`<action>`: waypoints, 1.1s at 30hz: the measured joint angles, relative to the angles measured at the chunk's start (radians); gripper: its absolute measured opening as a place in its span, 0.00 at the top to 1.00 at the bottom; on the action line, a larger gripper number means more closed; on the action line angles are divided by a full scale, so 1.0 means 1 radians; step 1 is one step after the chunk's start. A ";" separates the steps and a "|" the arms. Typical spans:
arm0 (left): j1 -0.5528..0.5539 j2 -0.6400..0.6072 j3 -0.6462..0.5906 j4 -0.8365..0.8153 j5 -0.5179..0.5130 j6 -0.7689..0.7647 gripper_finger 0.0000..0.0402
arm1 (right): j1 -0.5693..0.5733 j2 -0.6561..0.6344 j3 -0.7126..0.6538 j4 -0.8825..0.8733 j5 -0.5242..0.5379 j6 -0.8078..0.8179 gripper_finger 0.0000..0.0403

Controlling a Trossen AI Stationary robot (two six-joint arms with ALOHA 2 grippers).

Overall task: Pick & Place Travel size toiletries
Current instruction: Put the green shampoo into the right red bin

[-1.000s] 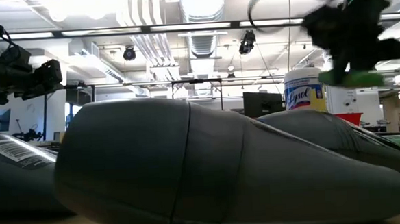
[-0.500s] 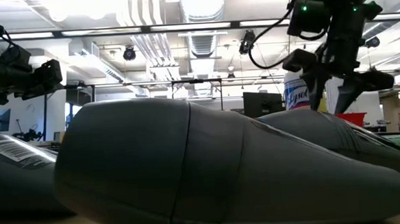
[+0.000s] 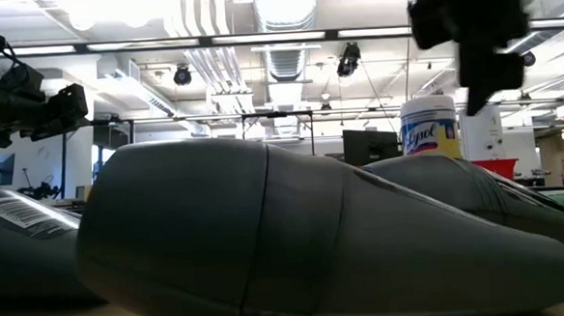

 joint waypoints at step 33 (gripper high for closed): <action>-0.002 0.009 0.000 0.164 0.051 -0.952 0.61 | 0.319 0.634 0.399 -0.083 0.030 0.094 0.41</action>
